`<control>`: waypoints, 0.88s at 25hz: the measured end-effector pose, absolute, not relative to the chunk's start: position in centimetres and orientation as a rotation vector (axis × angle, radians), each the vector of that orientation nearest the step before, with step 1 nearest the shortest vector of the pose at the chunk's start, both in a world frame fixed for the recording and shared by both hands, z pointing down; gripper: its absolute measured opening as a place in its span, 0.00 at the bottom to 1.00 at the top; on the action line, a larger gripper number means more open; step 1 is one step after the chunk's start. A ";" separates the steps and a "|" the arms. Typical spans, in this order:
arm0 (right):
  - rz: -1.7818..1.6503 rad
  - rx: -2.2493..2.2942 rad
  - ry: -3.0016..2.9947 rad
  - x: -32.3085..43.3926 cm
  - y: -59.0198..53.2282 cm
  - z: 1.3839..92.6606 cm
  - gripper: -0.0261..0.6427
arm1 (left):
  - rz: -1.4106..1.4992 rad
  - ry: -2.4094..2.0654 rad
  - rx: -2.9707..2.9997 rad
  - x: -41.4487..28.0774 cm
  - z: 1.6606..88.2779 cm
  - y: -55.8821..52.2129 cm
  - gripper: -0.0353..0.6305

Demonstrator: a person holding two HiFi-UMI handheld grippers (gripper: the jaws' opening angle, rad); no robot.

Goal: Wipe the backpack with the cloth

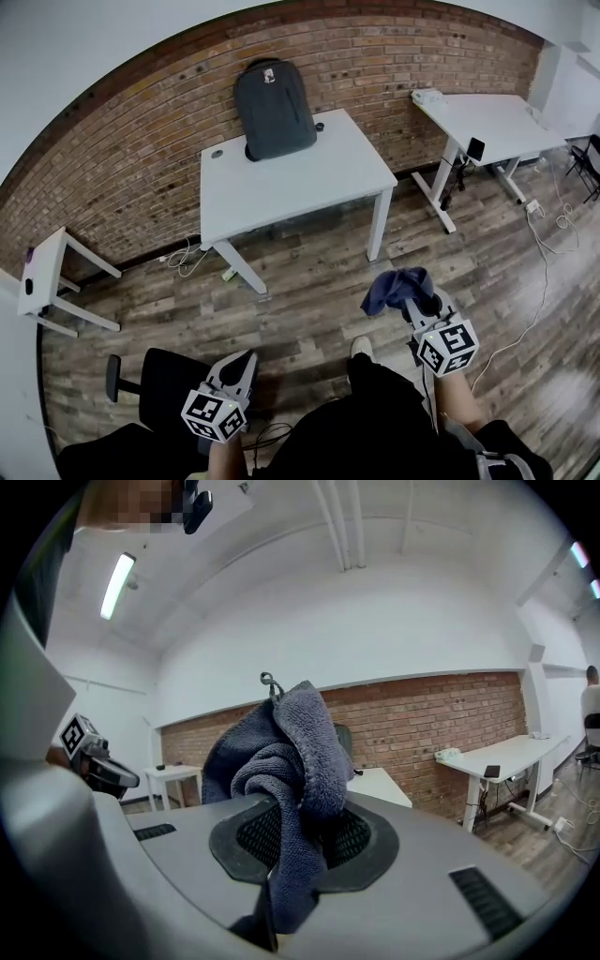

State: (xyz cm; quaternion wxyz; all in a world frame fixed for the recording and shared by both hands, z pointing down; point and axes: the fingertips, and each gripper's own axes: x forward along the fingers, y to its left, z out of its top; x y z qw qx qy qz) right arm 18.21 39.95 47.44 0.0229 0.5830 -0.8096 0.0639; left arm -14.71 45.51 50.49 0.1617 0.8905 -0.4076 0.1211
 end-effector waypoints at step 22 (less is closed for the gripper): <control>0.156 1.678 -2.595 15.8 46.8 45.4 0.14 | 0.183 -1.329 2.416 -17.7 49.2 53.8 0.04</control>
